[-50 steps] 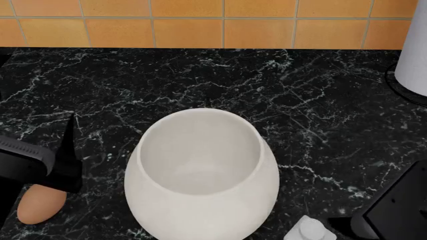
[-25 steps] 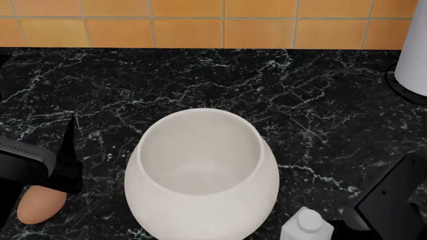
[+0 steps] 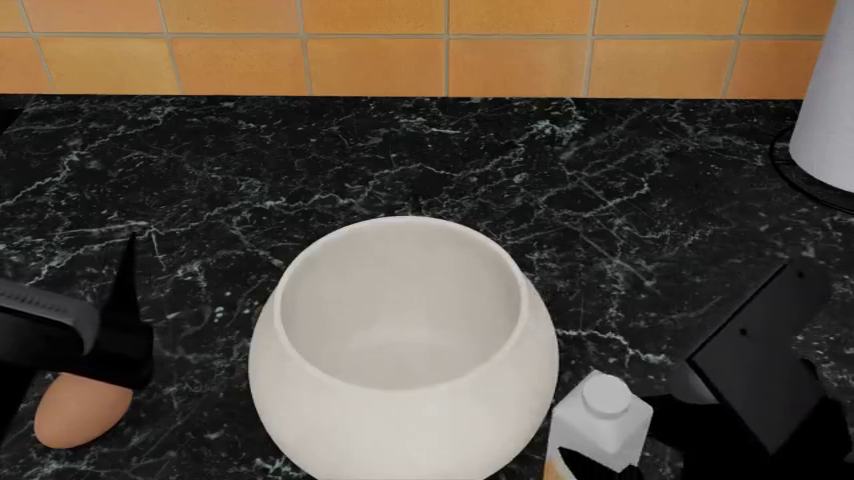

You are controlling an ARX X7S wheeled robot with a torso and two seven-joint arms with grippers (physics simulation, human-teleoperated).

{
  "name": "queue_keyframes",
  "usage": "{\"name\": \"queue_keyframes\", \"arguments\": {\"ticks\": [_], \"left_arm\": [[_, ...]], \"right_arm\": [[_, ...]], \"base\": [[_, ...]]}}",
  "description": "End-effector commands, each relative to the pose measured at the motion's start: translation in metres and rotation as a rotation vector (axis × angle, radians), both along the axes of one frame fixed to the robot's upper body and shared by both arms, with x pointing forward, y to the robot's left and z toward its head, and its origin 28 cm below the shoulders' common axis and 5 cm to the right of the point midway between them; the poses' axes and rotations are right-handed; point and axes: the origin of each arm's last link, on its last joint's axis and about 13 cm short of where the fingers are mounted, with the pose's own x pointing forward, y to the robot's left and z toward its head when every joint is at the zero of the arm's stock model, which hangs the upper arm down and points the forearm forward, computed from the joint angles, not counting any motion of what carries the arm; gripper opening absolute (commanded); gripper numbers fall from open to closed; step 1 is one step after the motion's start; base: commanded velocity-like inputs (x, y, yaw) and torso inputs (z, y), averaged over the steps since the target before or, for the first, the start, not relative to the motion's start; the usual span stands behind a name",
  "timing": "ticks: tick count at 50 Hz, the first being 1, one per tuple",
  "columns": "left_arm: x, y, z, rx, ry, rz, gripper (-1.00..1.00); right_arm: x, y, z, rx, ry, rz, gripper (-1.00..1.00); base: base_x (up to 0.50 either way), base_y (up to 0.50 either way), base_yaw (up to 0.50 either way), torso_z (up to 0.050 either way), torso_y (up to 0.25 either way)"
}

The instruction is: Place the eggs and milk next to the bowl.

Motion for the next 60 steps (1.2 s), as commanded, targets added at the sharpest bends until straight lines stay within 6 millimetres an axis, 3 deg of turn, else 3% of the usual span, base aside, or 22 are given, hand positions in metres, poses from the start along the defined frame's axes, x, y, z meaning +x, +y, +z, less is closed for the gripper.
{"name": "queue_keyframes", "arguments": {"ticks": [1,22,23,40,60], "left_arm": [[0.002,0.003,0.0,-0.033,0.004,-0.016,1.0],[0.003,0.003,-0.002,-0.031,0.006,-0.015,1.0],[0.003,0.003,-0.001,-0.03,0.006,-0.015,1.0],[0.002,0.002,0.0,-0.028,0.002,-0.018,1.0],[0.001,0.004,-0.002,-0.039,0.003,-0.019,1.0]], "right_arm": [[0.014,0.0,0.003,0.019,-0.02,0.013,-1.0],[0.012,-0.001,0.0,0.017,-0.005,0.017,-1.0],[0.012,-0.001,0.0,0.016,-0.005,0.016,1.0],[0.008,-0.002,0.002,0.014,-0.005,0.02,1.0],[-0.01,0.002,0.049,-0.008,-0.101,0.036,1.0]], "base": [[0.0,0.0,0.0,0.0,0.0],[0.0,0.0,0.0,0.0,0.0],[0.0,0.0,0.0,0.0,0.0],[0.0,0.0,0.0,0.0,0.0],[0.0,0.0,0.0,0.0,0.0]]}}
